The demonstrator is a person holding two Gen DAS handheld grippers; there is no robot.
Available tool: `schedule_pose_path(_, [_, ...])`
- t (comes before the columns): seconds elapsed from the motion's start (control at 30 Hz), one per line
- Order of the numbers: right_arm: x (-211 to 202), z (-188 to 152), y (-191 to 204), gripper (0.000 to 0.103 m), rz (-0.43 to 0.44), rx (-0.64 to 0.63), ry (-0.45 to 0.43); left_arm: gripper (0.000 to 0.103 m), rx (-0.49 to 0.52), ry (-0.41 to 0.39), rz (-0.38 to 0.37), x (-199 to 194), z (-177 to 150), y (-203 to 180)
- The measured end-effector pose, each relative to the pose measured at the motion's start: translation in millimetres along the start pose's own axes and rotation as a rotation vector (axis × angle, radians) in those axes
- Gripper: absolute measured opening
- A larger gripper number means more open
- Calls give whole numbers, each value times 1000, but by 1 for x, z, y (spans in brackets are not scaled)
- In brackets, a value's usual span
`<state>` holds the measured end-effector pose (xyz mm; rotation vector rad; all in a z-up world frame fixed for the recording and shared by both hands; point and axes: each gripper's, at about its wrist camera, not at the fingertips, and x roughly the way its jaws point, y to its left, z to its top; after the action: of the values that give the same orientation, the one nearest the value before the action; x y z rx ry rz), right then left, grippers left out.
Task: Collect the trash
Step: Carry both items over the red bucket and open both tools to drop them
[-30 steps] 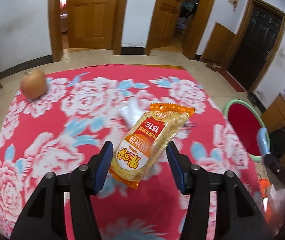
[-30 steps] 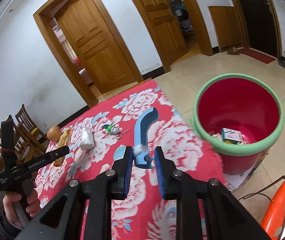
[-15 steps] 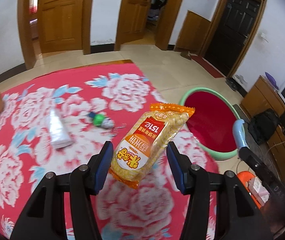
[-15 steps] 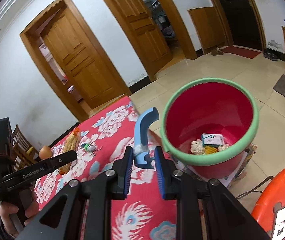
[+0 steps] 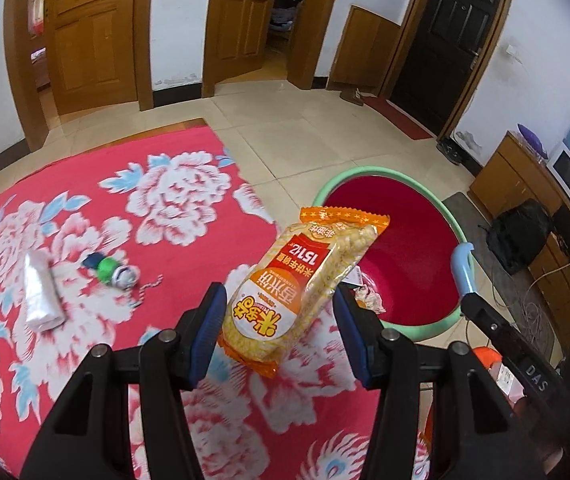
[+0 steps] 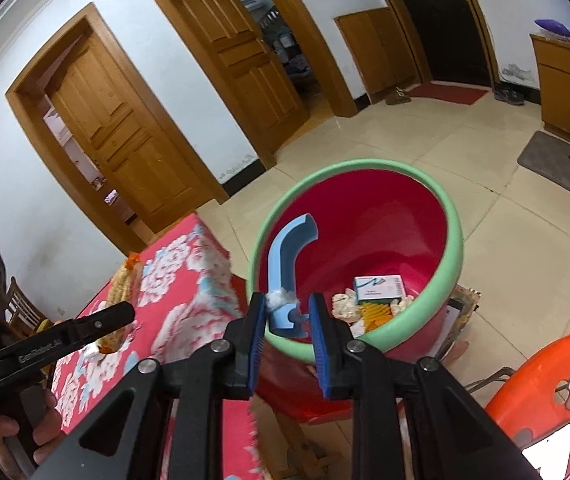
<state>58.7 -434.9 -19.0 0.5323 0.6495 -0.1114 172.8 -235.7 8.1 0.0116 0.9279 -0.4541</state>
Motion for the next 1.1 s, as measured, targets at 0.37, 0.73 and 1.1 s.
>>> schedule_pose_path(0.37, [22, 7, -29, 27, -35, 51, 27, 55, 32, 15, -10, 27, 11, -22])
schedule_pose_path(0.73, [13, 8, -45, 37, -19, 113, 11, 55, 98, 52, -17, 57, 14, -51])
schedule_pose_path(1.1, [0, 4, -44, 39, -37, 114, 26, 62, 161, 80, -32, 81, 19, -79])
